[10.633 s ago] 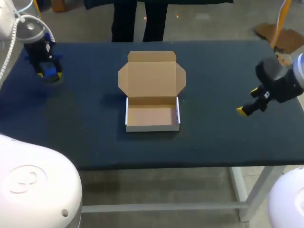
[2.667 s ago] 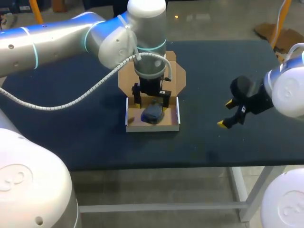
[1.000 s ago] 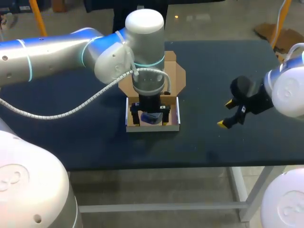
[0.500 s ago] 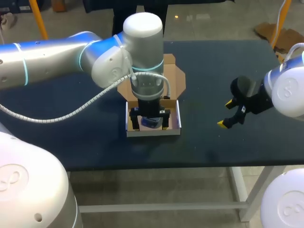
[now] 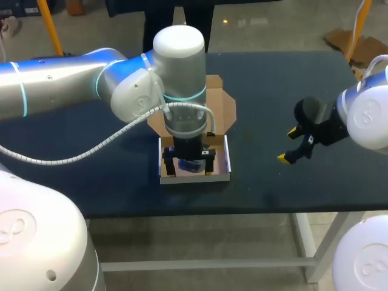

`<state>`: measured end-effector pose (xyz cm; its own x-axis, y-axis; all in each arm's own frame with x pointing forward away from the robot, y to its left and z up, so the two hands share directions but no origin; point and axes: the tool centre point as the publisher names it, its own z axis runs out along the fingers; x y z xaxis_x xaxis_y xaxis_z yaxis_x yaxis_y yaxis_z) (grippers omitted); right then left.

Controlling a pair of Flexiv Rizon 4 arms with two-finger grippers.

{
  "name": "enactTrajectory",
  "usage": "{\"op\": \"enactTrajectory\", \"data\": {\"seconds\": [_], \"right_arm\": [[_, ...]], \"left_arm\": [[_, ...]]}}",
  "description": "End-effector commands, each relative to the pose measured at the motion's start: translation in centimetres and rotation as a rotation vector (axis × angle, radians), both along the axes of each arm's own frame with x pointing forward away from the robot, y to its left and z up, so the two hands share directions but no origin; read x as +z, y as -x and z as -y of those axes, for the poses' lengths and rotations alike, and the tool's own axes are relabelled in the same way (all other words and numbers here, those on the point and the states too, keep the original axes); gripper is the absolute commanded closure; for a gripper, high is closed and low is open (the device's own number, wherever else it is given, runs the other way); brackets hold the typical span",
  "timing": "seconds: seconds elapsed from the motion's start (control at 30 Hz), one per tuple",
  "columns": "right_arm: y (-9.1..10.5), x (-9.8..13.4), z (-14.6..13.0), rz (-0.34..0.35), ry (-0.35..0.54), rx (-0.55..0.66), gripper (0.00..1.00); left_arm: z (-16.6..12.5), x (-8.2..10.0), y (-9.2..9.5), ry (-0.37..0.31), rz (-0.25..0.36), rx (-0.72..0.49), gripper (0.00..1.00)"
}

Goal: Assemble the packaging by folding the flat box into shape, placing the metal phone stand inside, and closing the box properly

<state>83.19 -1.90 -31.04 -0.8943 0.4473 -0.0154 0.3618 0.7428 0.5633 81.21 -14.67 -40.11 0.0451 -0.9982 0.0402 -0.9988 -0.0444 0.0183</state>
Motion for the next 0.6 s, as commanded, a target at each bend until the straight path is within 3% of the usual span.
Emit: {"op": "enactTrajectory", "data": {"seconds": [0.03, 0.3, 0.6], "right_arm": [[0.0, 0.1, 0.2, 0.000, -0.007, 0.004, 0.00], [0.0, 0.1, 0.2, 0.000, -0.007, 0.004, 0.00], [0.0, 0.1, 0.2, 0.000, -0.007, 0.004, 0.00]], "left_arm": [[-0.2, 0.3, 1.1, -0.004, 0.016, 0.000, 0.00], [-0.2, 0.2, 2.4, -0.009, 0.016, -0.004, 0.00], [-0.3, 0.8, 2.6, -0.009, 0.045, -0.014, 0.00]]}}
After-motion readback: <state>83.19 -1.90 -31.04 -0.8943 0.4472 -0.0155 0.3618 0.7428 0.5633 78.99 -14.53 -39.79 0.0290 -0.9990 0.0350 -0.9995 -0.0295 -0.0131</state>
